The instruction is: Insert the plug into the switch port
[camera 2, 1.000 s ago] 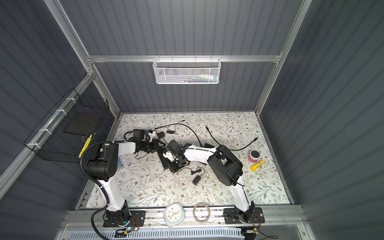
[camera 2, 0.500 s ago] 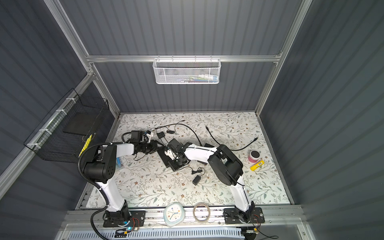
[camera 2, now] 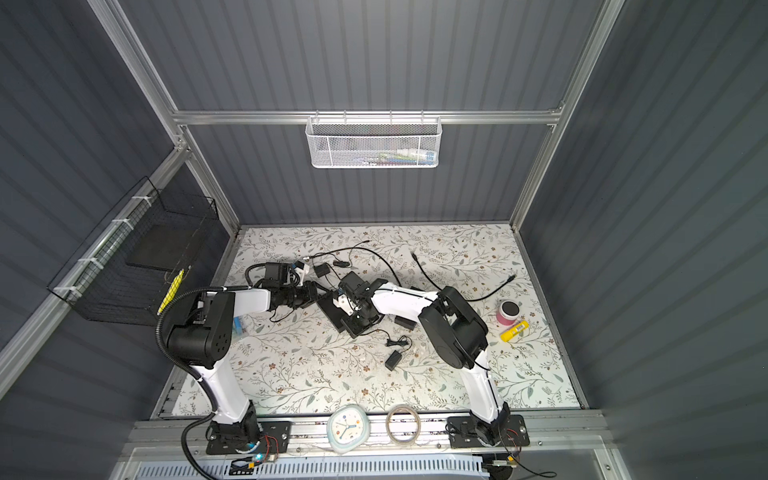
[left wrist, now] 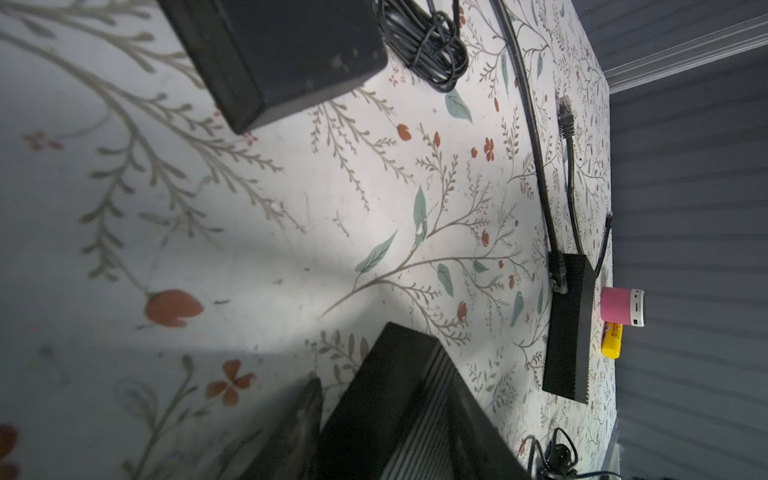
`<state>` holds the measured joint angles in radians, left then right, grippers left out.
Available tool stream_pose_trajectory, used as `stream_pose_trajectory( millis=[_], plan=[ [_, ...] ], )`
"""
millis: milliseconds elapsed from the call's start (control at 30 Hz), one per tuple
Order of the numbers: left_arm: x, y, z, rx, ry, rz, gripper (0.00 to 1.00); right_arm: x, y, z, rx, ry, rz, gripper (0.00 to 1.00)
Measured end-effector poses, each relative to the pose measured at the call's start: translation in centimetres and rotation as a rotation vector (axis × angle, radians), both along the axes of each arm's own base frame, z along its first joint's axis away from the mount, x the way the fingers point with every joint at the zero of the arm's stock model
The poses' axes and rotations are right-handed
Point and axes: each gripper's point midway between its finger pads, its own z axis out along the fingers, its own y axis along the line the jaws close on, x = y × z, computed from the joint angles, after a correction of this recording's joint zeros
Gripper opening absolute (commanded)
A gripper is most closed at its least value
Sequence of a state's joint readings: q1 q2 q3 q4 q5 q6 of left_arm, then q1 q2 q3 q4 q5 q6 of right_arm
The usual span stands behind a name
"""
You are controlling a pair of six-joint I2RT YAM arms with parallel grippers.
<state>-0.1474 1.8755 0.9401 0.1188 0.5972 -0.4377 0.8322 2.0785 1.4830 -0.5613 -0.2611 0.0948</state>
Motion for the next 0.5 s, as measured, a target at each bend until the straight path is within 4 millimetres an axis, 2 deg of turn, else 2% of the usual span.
stream_pose_trajectory(
  millis=[233,500],
  plan=[
    [-0.3,-0.2,-0.1,0.002,-0.034,-0.001,0.49,1.1,-0.9,0.5,-0.025,-0.008,0.002,0.00],
    [-0.5,-0.4,-0.1,0.011,-0.047,0.003,0.49,1.0,-1.0,-0.6,-0.037,0.000,0.043,0.00]
  ],
)
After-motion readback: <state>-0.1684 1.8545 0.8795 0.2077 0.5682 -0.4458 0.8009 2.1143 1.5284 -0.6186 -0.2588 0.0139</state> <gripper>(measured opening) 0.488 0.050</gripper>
